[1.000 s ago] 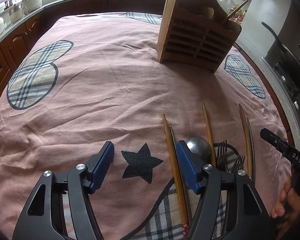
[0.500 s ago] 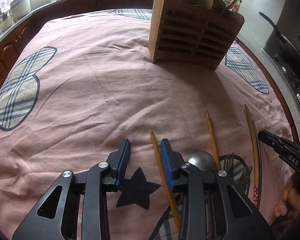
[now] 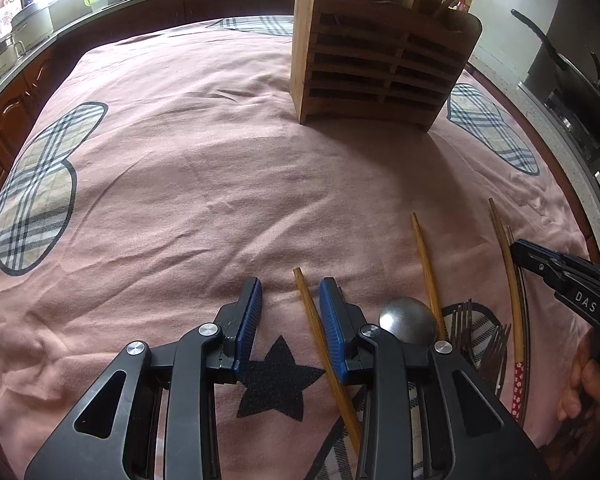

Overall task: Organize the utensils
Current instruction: 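Close the left tool on a wooden chopstick while the right tool grasps a metal chopstick, then lift both held chopsticks and carry them over the wooden holder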

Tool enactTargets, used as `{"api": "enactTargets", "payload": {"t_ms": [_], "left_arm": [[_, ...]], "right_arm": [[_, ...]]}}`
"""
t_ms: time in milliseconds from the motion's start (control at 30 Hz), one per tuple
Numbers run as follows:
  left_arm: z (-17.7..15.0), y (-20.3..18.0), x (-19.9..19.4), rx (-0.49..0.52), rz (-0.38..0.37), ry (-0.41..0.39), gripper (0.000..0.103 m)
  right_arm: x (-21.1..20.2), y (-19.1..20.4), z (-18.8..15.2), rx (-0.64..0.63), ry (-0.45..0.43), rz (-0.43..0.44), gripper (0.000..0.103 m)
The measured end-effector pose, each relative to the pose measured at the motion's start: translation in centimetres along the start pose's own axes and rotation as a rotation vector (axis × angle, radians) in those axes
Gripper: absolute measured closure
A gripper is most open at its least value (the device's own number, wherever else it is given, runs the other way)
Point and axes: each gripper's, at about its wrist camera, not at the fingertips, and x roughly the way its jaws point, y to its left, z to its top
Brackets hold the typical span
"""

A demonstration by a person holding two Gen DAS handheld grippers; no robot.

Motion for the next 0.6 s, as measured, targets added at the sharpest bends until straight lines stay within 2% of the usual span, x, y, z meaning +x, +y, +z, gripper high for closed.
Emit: {"api": "enactTargets", "payload": {"t_ms": [100,233,333,367,500,600], "left_arm": [[-0.1,-0.1,-0.1,0.018,-0.001,0.009,0.074],[0.2,-0.6,0.3,0.041,0.016,-0.004,0.075],[0.3,-1.5,0.5,0.09,0.057,-0.019,0.084],[0.3,-1.6,0.5,0.099,0.052,-0.017,0.092],[0.4,-1.0,0.2,0.076,0.008,0.007,0.099],[0.1,-0.1,-0.8,0.043,-0.023,0.0,0.099]], "right_arm": [[0.5,0.7,0.5,-0.048,0.024,-0.033,0.093],[0.9,1.1,1.0,-0.065,0.027,-0.035,0.091],[1.1,1.0,1.2,-0.067,0.025,-0.034,0.092],[1.1,1.1,1.2,-0.069,0.025,-0.035,0.093],[0.6,0.5,1.2,-0.015,0.02,0.035,0.096],[-0.4,0.5,1.1,-0.001,0.001,0.077,0.097]]}}
